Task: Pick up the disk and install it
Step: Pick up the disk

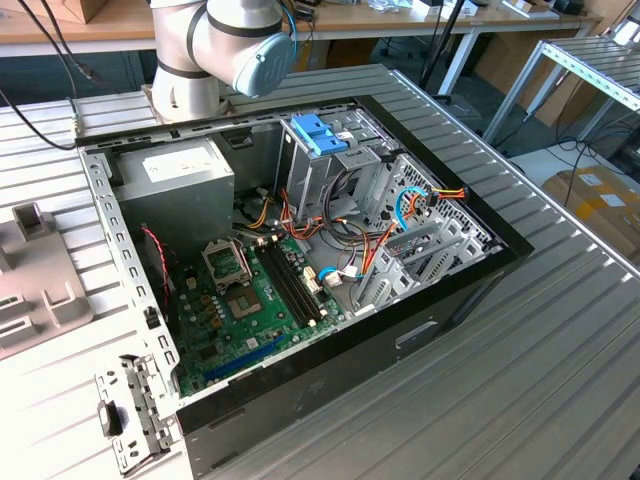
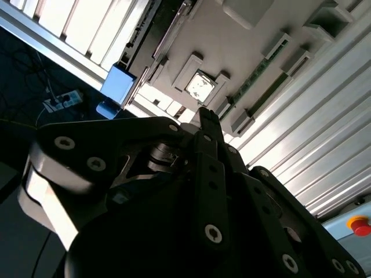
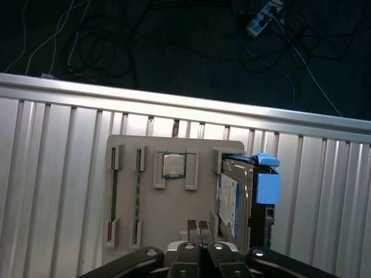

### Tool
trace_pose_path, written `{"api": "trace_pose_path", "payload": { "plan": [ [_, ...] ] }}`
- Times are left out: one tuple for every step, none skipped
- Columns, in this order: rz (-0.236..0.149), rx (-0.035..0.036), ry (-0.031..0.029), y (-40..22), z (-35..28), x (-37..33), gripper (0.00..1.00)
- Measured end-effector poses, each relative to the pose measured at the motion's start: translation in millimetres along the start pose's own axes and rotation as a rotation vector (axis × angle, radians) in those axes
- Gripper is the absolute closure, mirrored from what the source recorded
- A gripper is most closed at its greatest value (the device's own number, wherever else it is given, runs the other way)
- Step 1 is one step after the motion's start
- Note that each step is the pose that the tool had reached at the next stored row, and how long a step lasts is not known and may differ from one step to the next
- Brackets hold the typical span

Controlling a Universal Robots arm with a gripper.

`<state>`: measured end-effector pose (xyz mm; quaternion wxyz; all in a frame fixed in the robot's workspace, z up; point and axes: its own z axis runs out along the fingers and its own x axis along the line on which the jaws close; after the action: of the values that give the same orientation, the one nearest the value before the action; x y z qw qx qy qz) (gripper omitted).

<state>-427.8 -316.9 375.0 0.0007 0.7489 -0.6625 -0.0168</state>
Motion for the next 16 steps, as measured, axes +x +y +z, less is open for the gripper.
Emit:
{"api": "trace_pose_path", "payload": {
  "plan": [
    [-0.003, -0.0001, 0.0001, 0.0, 0.0, -0.1, 0.89],
    [-0.006, -0.0002, 0.0001, 0.0, 0.1, -0.3, 0.89],
    [-0.008, -0.0003, 0.0002, -0.1, 0.1, -0.7, 0.89],
    [-0.008, -0.0005, 0.0002, -0.2, 0.1, -1.3, 0.89],
    [-0.008, -0.0004, 0.0002, -0.3, 0.2, -2.1, 0.89],
    [-0.004, 0.0, 0.0001, -0.4, 0.5, -2.7, 0.89],
    [0.004, 0.0001, 0.0, -0.3, 0.6, -2.7, 0.89],
    [0.014, 0.0001, -0.0003, -0.4, 0.8, -2.7, 0.89],
    [0.032, 0.0007, -0.0007, -0.4, 1.3, -2.8, 0.89],
    [0.044, 0.001, -0.001, -0.4, 1.6, -2.8, 0.89],
    [0.058, 0.0012, -0.0013, -0.4, 1.9, -2.8, 0.89],
    [0.067, 0.0014, -0.0015, -0.3, 2.2, -2.8, 0.89],
    [0.08, 0.0018, -0.0018, -0.2, 2.5, -2.8, 0.89],
    [0.087, 0.0021, -0.002, 0.0, 2.7, -2.9, 0.89],
    [0.094, 0.0024, -0.0022, 0.3, 2.9, -3.3, 0.89],
    [0.095, 0.0022, -0.0022, 0.4, 2.9, -3.3, 0.89]
  ]
}}
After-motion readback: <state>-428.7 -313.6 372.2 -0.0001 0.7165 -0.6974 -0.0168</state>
